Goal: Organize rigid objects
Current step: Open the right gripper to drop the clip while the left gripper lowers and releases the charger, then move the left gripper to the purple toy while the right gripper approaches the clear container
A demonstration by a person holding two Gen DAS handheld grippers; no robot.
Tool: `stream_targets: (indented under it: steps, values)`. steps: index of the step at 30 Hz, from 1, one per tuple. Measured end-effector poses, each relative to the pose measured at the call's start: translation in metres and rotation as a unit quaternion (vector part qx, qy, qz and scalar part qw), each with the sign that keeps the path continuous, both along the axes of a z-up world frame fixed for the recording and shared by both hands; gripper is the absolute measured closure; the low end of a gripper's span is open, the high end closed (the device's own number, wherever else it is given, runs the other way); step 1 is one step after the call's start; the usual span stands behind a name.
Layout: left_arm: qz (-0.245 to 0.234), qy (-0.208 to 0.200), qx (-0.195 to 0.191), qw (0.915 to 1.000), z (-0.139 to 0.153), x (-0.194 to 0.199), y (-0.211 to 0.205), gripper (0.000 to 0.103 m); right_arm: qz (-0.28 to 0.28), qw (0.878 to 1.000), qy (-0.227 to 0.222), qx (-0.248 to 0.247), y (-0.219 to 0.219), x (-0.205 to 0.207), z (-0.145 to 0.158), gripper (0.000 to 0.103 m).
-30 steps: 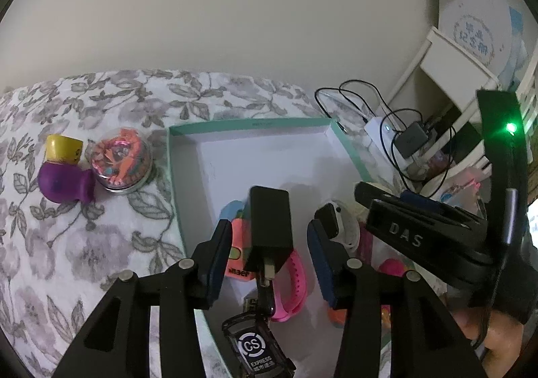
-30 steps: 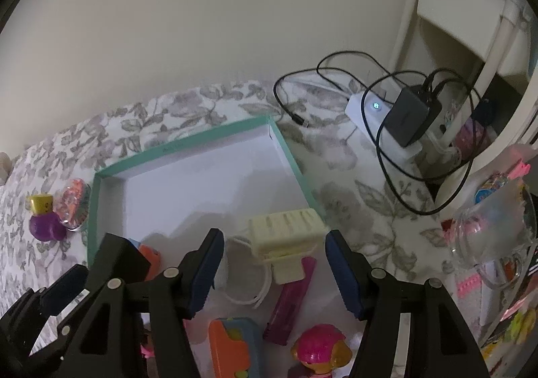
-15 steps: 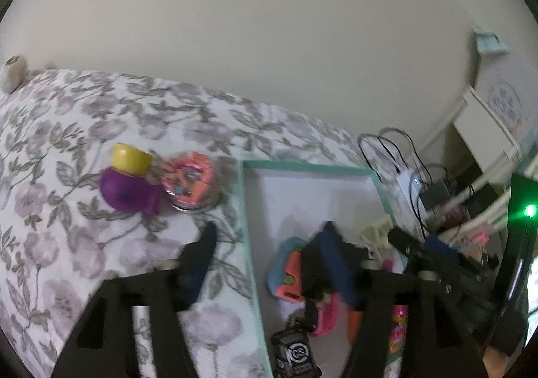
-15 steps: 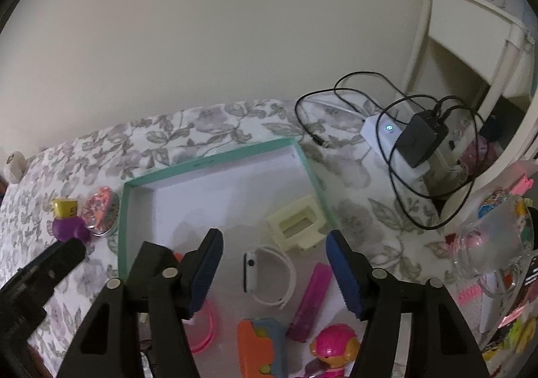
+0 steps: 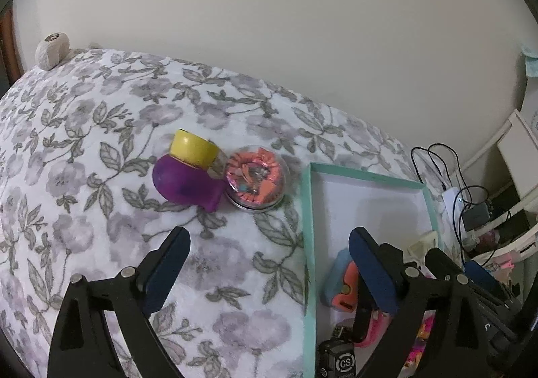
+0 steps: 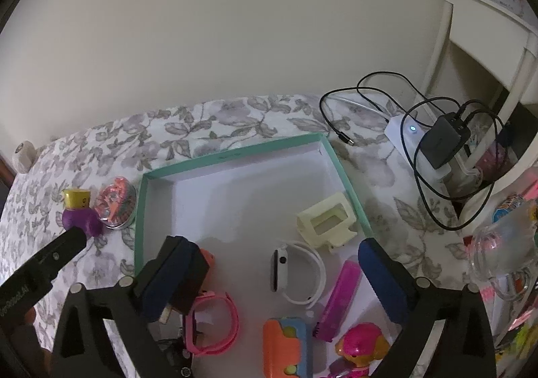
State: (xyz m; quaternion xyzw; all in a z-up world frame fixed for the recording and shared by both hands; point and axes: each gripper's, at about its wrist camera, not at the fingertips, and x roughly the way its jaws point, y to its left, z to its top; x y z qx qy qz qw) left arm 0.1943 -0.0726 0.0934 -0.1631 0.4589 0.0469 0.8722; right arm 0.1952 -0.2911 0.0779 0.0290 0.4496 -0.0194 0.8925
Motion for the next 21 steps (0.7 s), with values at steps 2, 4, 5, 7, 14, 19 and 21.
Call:
stream_targets:
  steps: [2,4,5,7,14,19,21]
  values:
    - [0.003,-0.001,0.002,1.0000,0.000,0.000,0.003,0.007,0.004,1.000,-0.001,0.000,0.003,0.000,0.000,0.001]
    - [0.009,0.000,0.003,0.9999,0.000,0.001,0.007,0.007,0.008,1.000,-0.001,-0.003,0.006,0.001,0.000,0.001]
    - [0.014,0.002,0.003,0.9999,-0.001,0.001,0.010,0.007,0.012,1.000,0.001,-0.006,0.009,0.001,-0.001,0.001]
    - [0.024,0.005,0.000,0.9997,-0.002,0.001,0.017,0.007,0.019,1.000,0.003,-0.009,0.013,0.002,-0.002,0.001]
    - [0.043,0.007,-0.004,0.9990,-0.003,-0.001,0.033,0.007,0.050,0.998,0.010,-0.024,0.036,0.002,-0.008,0.001]
    - [0.052,0.011,-0.014,0.9985,-0.005,-0.002,0.043,0.007,0.065,0.997,0.014,-0.034,0.050,0.002,-0.013,0.001]
    - [0.057,0.011,-0.018,0.9981,-0.006,-0.002,0.050,0.007,0.068,0.997,0.016,-0.040,0.054,0.002,-0.014,0.001]
